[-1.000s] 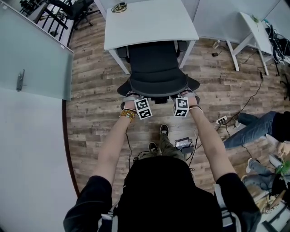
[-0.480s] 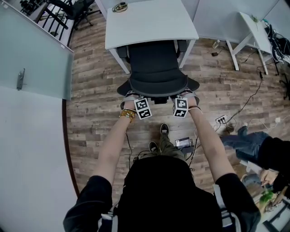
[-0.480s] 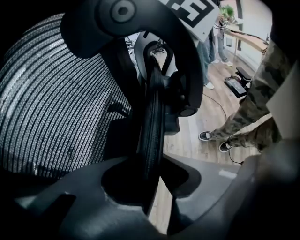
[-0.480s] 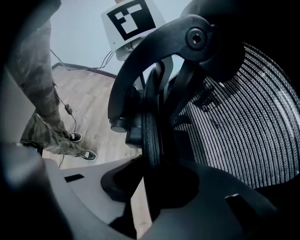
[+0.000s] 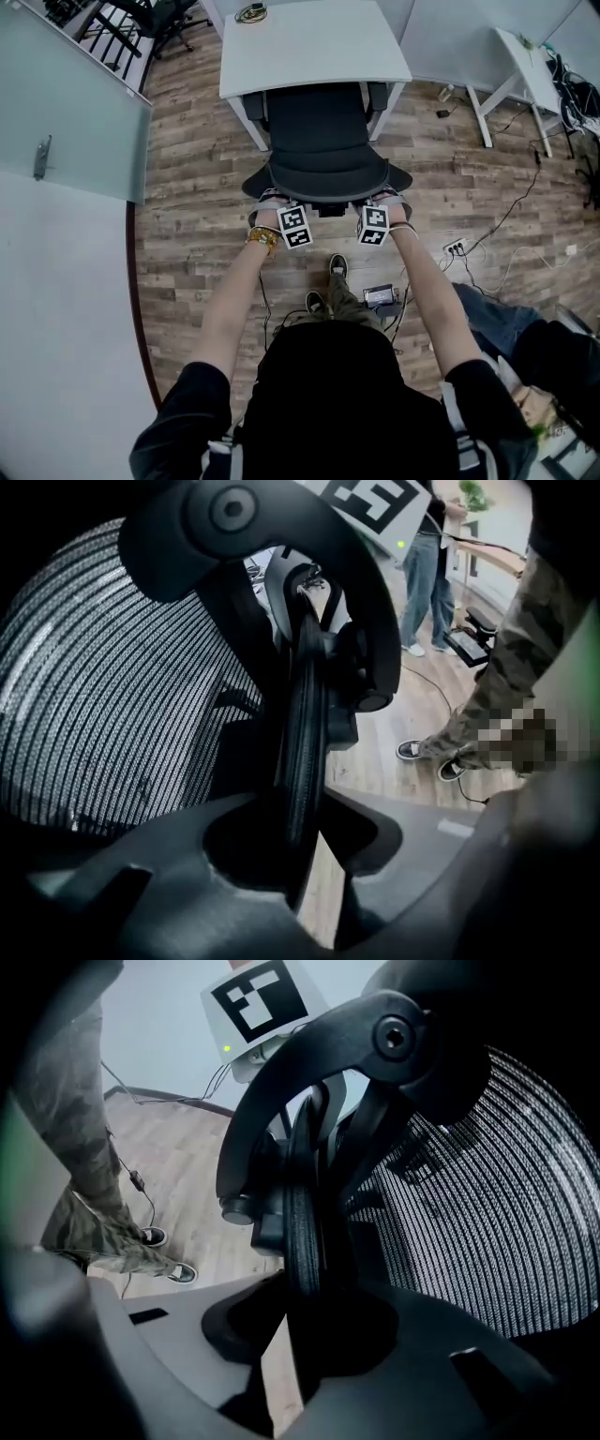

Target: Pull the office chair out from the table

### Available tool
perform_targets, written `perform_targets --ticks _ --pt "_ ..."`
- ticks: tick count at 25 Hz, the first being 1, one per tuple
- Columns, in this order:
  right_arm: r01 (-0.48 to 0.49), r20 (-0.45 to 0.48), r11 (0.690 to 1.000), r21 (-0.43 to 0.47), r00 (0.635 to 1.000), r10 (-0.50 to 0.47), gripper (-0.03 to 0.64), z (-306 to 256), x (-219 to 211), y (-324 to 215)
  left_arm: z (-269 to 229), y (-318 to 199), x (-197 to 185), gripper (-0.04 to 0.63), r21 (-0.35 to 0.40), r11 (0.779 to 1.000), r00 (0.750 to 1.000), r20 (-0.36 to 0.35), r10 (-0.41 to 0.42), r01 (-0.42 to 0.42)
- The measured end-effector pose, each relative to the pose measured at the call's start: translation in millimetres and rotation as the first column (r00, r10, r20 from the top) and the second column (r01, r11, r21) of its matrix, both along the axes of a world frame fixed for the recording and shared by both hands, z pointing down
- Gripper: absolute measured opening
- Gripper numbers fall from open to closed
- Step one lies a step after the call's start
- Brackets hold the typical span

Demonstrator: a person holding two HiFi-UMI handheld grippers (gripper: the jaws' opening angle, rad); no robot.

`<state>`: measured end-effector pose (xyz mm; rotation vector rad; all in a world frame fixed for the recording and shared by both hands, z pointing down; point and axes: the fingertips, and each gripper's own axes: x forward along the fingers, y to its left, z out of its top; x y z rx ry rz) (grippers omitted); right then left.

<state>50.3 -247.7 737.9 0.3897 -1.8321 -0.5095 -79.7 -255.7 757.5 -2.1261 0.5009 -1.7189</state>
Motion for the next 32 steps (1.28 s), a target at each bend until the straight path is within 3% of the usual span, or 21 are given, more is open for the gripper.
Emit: perform_targets --ticks 32 --pt "-0.007 0.002 1.000 0.000 1.000 0.007 0.086 1.4 -8.1 74.5 0.0 71.3 -8.0 0.112 0.007 1.000 1.000 0.006 0.029 -0.029"
